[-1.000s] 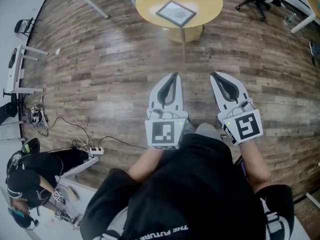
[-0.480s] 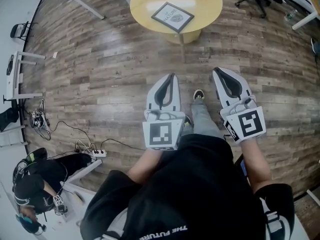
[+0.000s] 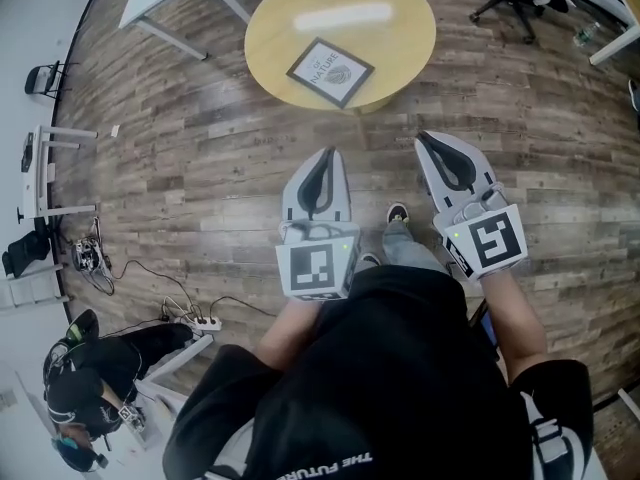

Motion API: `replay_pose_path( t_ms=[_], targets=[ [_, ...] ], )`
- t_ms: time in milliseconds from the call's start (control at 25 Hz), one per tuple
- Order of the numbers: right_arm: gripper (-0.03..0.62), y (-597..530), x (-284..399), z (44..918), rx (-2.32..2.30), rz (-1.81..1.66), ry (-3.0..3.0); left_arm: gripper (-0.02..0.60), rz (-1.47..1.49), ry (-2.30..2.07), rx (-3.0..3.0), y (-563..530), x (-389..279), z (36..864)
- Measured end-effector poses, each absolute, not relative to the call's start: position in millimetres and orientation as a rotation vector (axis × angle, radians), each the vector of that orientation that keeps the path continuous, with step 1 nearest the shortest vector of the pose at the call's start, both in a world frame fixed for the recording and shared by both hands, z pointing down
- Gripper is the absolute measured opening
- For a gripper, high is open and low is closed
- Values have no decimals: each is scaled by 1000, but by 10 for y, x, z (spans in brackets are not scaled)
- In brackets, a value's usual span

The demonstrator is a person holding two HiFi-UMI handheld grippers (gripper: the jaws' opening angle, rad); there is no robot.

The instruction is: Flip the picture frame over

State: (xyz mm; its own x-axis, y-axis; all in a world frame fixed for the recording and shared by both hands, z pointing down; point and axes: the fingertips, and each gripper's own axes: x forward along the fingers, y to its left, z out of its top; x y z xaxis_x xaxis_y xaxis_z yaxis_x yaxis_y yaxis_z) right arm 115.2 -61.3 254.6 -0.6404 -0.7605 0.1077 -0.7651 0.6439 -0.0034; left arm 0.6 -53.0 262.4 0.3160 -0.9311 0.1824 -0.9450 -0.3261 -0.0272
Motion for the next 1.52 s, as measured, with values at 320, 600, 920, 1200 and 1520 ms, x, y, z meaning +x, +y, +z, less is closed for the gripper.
replay_pose_path(
  t_ms=[320,600,920,1200,1520],
  targets=[
    [21,-1127,1306,2593,1241,90,-2793,23,299,-1819,2451,-961,118,2637],
    [21,-1402,1206,2633,1206,80,-2782,23,324,-1824,2440,-1264,22,2660],
    [21,-1903,891,2731,1121,55,-2775,23,303,-1772,2459,-1838,-237,2785],
    [23,-2494,525,2786,1072,-28,-2684,23,263,-1720,2471,-2414,-537,2909],
    [25,-2910,48,3031,962,-100,-2569,23,200,-1682,2447,-2890,-961,3118]
  ],
)
